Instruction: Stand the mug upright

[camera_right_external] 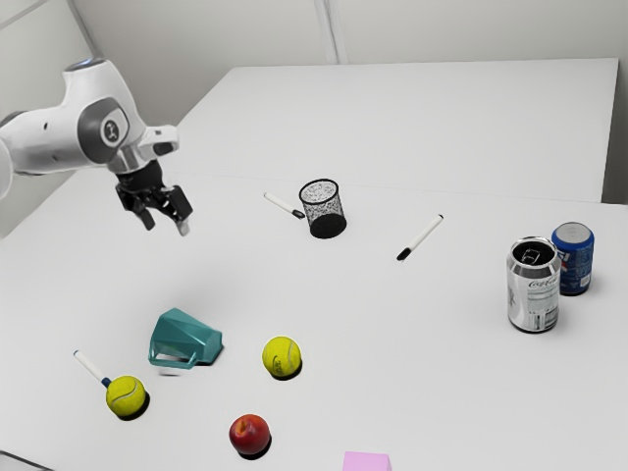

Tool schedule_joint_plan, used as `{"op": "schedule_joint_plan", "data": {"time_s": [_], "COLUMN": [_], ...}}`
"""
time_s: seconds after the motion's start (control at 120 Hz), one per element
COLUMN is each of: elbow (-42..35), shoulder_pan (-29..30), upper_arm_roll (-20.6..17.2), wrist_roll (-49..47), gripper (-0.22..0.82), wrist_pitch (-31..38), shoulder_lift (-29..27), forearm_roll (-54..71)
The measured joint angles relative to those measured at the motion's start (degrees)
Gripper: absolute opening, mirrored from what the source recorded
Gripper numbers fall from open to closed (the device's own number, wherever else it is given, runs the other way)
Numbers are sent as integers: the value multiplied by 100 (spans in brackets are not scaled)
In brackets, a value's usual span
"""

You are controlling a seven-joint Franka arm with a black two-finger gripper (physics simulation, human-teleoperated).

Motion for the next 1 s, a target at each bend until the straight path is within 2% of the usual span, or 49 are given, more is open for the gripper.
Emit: {"op": "schedule_joint_plan", "data": {"time_s": [0.192, 0.367, 0.725, 0.875, 1.0], "elbow": [-425, -665, -892, -1152, -1191], "shoulder_pan": [347, 819, 971, 965, 949], "upper_arm_roll": [17, 42, 270, 507, 554], "wrist_roll": [156, 776, 1916, 2156, 2212], "gripper": [60, 60, 60, 60, 60], "wrist_pitch": [22, -232, -797, -901, -938], "shoulder_lift": [-179, 118, 661, 703, 765], "forearm_roll": [-208, -887, -1948, -2541, -2882]}}
